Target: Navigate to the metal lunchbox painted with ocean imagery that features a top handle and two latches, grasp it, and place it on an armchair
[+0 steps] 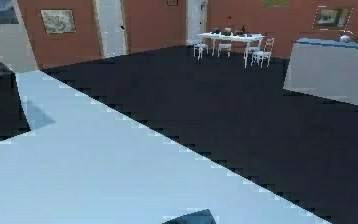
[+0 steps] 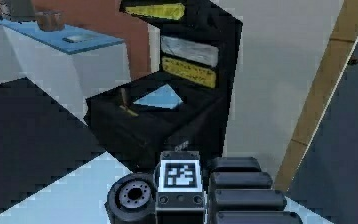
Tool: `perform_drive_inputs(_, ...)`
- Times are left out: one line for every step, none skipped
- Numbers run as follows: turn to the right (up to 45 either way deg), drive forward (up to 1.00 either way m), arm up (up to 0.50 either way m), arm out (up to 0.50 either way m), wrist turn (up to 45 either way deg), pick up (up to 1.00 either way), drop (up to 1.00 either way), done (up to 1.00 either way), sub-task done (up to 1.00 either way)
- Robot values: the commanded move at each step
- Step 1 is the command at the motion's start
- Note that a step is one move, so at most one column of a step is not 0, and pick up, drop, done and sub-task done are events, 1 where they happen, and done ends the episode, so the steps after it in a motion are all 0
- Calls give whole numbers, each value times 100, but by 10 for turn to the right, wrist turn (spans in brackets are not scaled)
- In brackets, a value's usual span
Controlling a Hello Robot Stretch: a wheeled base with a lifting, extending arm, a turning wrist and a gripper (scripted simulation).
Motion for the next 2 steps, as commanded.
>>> perform_drive_inputs(0,100,0,0,0,0,0,0,0)
perform_drive_inputs(0,100,0,0,0,0,0,0,0)
